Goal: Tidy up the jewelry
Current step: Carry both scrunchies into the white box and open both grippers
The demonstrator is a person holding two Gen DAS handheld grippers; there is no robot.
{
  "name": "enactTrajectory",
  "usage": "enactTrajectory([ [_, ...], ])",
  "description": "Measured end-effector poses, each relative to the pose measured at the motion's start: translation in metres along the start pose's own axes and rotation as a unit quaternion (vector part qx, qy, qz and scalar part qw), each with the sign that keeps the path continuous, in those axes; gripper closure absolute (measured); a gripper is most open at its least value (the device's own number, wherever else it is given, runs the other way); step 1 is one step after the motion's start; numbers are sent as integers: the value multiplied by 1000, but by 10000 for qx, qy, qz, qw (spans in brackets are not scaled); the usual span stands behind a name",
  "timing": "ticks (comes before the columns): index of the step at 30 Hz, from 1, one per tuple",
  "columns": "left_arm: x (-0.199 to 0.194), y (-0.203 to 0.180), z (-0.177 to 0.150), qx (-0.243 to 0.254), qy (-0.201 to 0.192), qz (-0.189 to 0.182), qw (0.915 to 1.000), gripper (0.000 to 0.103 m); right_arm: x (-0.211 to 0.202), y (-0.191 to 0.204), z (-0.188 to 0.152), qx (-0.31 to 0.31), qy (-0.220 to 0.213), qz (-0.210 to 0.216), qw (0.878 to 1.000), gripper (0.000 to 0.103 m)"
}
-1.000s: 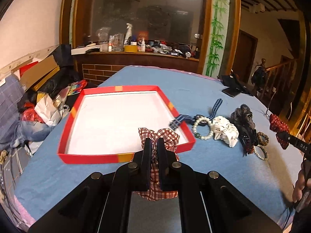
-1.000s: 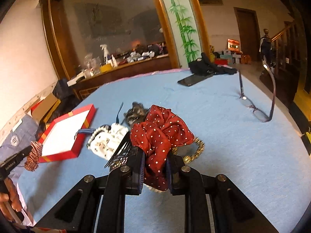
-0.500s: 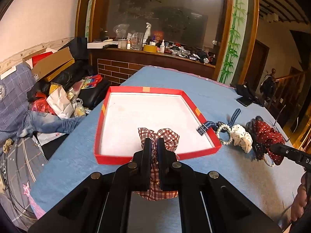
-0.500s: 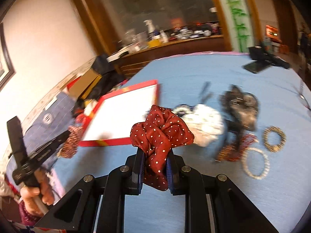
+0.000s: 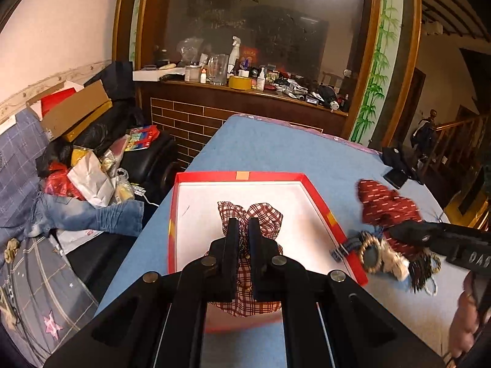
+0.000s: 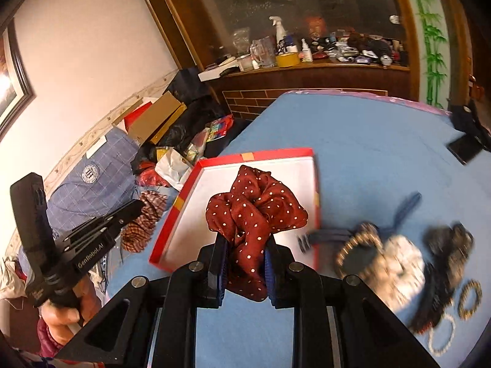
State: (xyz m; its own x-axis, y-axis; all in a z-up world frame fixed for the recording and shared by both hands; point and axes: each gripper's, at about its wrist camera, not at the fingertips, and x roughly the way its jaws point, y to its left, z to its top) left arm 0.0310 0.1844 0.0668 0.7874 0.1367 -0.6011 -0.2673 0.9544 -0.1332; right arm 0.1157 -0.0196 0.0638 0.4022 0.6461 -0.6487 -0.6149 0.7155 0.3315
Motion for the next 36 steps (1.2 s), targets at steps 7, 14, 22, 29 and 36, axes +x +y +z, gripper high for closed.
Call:
enactTrajectory([
  [7,66,16,29,-131,381,-7,9992,97,84,1,35,52,390,-168,9991,79],
  [14,122,30,40,-340,691,31,9970,97,148,-8,59,196,681,-296,9970,79],
  [22,159,45,44,-526,867,77,9948,97,187,-15,68,306,773,-330,9960,79],
  [29,166,51,39,-638,757,321,9946,31,200,-18,66,292,785,-446,9955,53],
  [36,156,57,27,-752,736,258,9941,28,189,-27,63,423,513,-508,9965,37],
])
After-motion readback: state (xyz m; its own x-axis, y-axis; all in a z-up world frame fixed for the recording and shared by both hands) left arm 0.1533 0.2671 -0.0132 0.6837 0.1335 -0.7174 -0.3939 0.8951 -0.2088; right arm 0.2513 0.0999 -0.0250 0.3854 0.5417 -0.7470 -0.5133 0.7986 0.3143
